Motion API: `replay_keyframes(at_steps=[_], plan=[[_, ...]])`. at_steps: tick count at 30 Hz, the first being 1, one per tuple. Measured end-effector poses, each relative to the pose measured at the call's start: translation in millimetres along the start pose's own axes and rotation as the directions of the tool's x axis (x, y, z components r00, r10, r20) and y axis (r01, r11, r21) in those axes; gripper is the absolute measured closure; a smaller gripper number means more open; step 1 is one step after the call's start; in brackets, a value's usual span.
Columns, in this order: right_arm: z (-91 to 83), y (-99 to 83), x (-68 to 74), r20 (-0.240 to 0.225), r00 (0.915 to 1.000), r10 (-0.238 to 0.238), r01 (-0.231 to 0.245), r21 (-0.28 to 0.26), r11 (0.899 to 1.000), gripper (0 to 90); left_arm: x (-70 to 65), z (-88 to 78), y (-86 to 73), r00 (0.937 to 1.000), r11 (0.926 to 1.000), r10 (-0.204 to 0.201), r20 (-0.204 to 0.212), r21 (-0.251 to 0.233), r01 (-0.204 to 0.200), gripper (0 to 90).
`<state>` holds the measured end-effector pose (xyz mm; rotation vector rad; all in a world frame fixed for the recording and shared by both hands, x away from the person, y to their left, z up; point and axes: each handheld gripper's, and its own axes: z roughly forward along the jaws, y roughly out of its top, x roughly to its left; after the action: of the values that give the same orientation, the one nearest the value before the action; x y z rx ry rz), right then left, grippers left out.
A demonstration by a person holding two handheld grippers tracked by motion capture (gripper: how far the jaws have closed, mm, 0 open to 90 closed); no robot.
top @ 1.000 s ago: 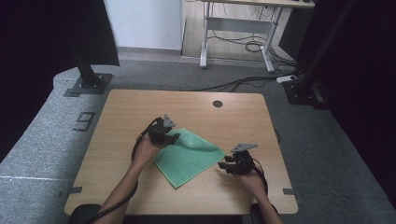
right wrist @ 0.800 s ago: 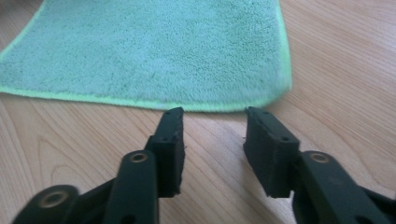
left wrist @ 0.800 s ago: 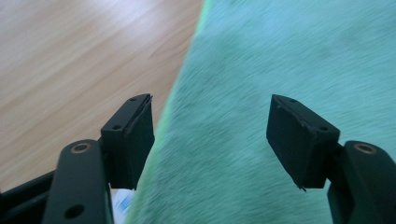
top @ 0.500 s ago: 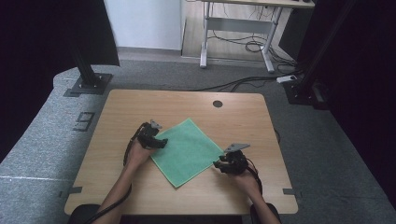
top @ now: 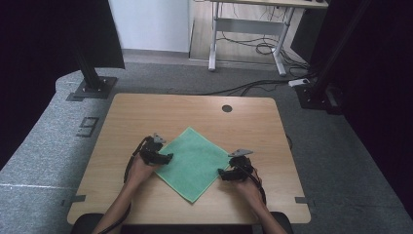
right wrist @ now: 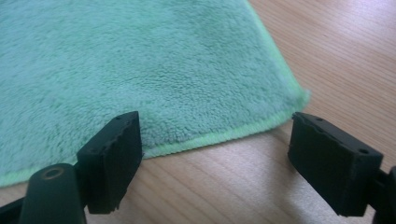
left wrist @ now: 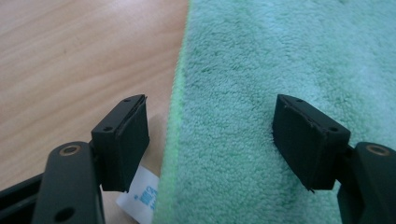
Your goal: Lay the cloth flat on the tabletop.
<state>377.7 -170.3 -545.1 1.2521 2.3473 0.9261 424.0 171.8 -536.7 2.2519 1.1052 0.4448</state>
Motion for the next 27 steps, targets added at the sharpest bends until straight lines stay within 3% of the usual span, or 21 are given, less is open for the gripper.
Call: replay_keyframes(at_steps=[3,6,7,10,18,22,27], plan=[[-0.9,1.4,-4.9,0.027,0.9996,0.001,-0.001,0.010,1.000,19.1,-5.9,-4.7,-3.6,0.9998,0.9998,0.001,0.020,0.019,-0.001,27.1],[-0.4,4.0,-19.0,0.053,0.9982,0.026,-0.027,0.020,0.999,21.1,-11.9,-8.3,-5.1,0.9989,0.9988,0.003,0.047,0.048,-0.005,26.2],[0.3,5.1,-23.1,0.056,0.9979,0.033,-0.034,0.020,0.999,21.8,-17.5,-11.3,-5.0,0.9977,0.9969,0.047,0.049,0.061,-0.050,25.0],[2.5,8.3,-31.5,0.067,0.9967,0.044,-0.046,0.022,0.999,22.8,-20.0,-14.7,-3.7,0.9960,0.9956,0.076,0.047,0.050,-0.079,23.0],[17.8,26.8,-53.0,0.115,0.9917,0.057,-0.059,0.014,0.998,25.2,-7.9,-12.2,-4.5,0.9988,0.9992,0.041,0.028,0.001,-0.041,22.8],[26.0,36.1,-56.4,0.122,0.9908,0.058,-0.060,0.013,0.998,25.1,-9.3,-4.5,-5.4,0.9987,0.9987,0.051,0.009,-0.004,-0.050,22.1],[35.9,46.1,-60.1,0.129,0.9901,0.056,-0.057,0.004,0.998,25.2,-7.5,-0.7,-5.2,0.9995,0.9991,0.023,-0.023,-0.035,-0.024,21.9]])
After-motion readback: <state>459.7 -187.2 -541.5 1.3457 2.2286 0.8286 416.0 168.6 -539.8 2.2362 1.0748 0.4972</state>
